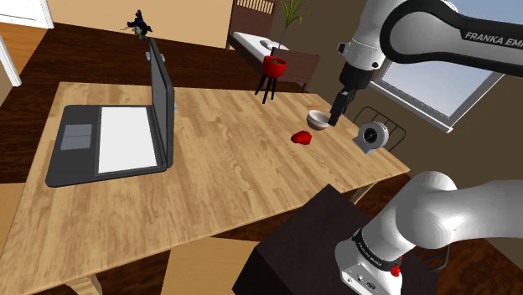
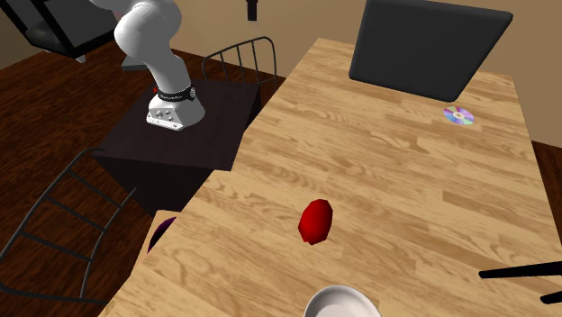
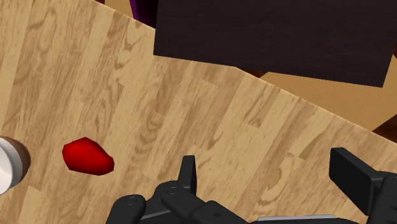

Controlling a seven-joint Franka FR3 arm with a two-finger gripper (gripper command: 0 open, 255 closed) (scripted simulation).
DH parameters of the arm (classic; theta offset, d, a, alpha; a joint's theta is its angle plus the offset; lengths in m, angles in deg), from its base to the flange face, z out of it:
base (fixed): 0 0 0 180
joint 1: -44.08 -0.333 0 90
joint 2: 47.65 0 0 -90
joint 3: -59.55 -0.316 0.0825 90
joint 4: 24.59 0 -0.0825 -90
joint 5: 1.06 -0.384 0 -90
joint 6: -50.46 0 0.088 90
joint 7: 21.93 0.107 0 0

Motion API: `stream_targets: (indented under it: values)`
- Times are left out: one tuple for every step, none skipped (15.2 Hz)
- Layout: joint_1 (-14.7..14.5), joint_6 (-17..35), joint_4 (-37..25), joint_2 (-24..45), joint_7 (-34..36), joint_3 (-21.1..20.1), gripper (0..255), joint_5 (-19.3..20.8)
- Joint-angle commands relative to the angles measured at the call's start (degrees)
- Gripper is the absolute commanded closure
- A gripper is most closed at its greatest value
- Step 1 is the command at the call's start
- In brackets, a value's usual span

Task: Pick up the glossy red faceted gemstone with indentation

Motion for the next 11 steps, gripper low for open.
stream_targets:
  values:
    - [0.0, 0.0, 0.0, 0.0, 0.0, 0.0, 0, 0.0]
    - [0.2, 1.2, 1.0, 0.0, -2.1, 1.4, 0, 0.9]
    - [0.5, 2.4, 1.9, 0.0, -4.3, 2.9, 0, 1.8]
    - [0.7, 3.6, 2.6, 0.2, -6.4, 4.4, 0, 2.8]
    - [1.0, 4.9, 3.3, 0.6, -8.5, 5.8, 0, 3.7]
    - [1.3, 6.2, 3.9, 1.0, -10.6, 7.3, 0, 4.6]
    - [1.5, 7.5, 4.4, 1.6, -12.7, 8.9, 0, 5.5]
    - [1.8, 8.9, 4.8, 2.3, -14.8, 10.4, 0, 6.4]
    - [2.0, 10.3, 5.1, 3.2, -16.9, 11.9, 0, 7.2]
    - [2.2, 11.7, 5.2, 4.2, -19.1, 13.4, 0, 8.0]
    - [2.4, 13.2, 5.3, 5.3, -21.2, 14.9, 0, 8.7]
